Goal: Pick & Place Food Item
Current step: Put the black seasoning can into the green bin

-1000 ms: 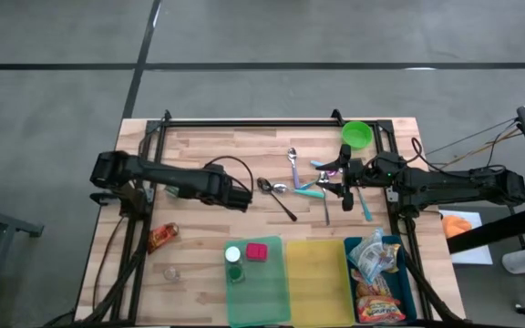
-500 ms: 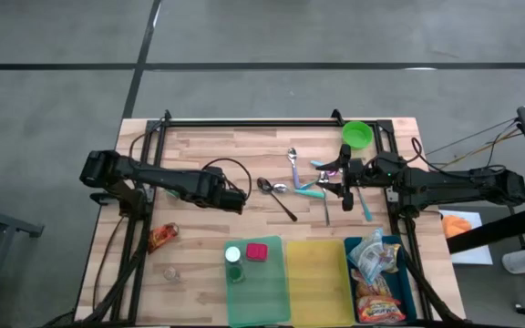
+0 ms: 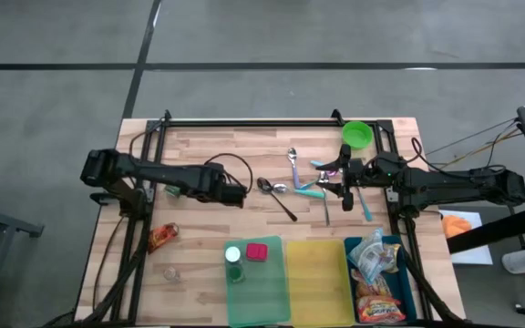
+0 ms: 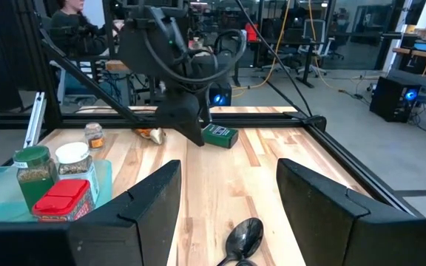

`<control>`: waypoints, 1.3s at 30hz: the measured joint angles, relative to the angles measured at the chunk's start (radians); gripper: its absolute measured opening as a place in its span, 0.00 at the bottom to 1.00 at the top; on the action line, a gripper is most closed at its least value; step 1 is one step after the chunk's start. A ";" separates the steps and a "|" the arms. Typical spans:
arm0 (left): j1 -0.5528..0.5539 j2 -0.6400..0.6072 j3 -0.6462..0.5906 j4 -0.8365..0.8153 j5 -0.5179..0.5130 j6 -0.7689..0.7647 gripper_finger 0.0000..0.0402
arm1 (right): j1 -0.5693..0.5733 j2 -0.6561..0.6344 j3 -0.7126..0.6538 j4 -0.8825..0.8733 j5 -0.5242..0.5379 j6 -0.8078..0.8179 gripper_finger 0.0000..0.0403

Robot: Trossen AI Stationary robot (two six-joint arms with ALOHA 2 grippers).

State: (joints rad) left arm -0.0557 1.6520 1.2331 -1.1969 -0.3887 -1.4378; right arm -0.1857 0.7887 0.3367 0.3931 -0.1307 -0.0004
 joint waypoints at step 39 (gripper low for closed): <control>0.869 0.018 0.005 -0.271 0.450 0.722 0.99 | 0.000 0.000 0.000 0.000 0.000 0.000 0.55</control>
State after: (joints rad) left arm 0.8135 1.6703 1.2385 -1.4674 0.0609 -0.7154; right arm -0.1857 0.7887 0.3367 0.3931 -0.1303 -0.0006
